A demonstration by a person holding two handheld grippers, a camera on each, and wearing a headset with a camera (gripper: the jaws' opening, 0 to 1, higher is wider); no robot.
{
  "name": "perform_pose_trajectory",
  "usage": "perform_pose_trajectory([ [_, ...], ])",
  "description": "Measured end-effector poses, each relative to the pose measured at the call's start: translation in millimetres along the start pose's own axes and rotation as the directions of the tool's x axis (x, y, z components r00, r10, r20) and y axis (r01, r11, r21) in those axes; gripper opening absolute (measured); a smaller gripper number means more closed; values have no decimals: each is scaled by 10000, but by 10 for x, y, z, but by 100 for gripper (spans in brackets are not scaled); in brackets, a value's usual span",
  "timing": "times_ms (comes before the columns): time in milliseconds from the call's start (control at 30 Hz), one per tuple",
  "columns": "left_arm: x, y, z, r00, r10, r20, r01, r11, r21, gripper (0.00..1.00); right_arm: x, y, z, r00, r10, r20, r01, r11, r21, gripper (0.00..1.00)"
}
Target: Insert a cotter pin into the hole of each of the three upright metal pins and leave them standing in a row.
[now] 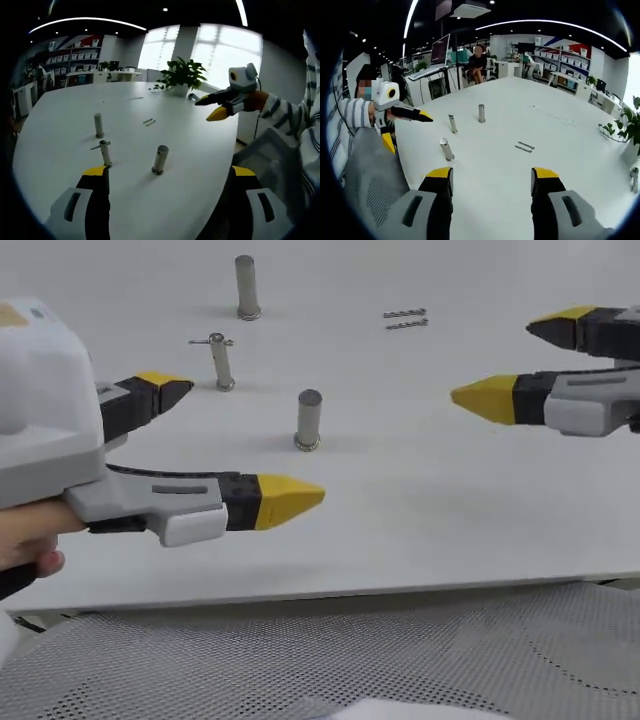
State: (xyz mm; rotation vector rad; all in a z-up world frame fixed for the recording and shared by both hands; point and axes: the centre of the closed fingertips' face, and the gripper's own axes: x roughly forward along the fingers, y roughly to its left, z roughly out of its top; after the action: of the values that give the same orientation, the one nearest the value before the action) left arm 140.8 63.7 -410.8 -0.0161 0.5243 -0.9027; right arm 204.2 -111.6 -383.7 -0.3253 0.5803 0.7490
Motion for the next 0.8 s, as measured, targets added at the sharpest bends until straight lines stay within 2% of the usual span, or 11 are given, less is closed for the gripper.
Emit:
perform_pose_trajectory([
  [133,-25,3,2,10000,48,-1,-48,10000,-36,99,71,-159,22,9973,328,-655,-389,9948,-942,46],
  [200,-38,-4,5,10000,61,37,-61,10000,-77,99,145,-234,-13,9912,586,-1189,-737,9892,-1269,39],
  [233,-45,-7,7,9999,79,66,-79,9999,-94,99,198,-297,-14,9880,628,-1409,-864,9819,-1686,36],
  [300,-48,-4,1,9999,135,59,-134,9998,-126,99,288,-386,-29,9801,712,-1854,-1098,9722,-2068,33],
  [367,-56,6,-20,9998,201,1,-201,9997,-141,99,387,-454,0,9755,842,-2031,-1360,9569,-2564,30],
  [433,-68,21,-35,9996,278,-13,-278,9995,-147,99,475,-496,3,9676,1012,-2312,-1660,9453,-2809,26],
  [533,-84,35,-55,9995,314,-7,-314,9992,-255,99,596,-565,14,9608,1061,-2560,-1855,9326,-3097,21],
  [700,-104,58,-105,9991,417,-88,-420,9985,-340,99,811,-615,3,9385,1274,-3210,-2479,8957,-3693,15],
  [767,-108,63,-125,9989,449,-138,-454,9983,-361,99,889,-621,-14,9256,1331,-3544,-2788,8730,-4003,14],
  [800,-110,64,-132,9988,457,-158,-462,9982,-377,99,940,-640,-18,9223,1287,-3643,-2834,8663,-4114,14],
])
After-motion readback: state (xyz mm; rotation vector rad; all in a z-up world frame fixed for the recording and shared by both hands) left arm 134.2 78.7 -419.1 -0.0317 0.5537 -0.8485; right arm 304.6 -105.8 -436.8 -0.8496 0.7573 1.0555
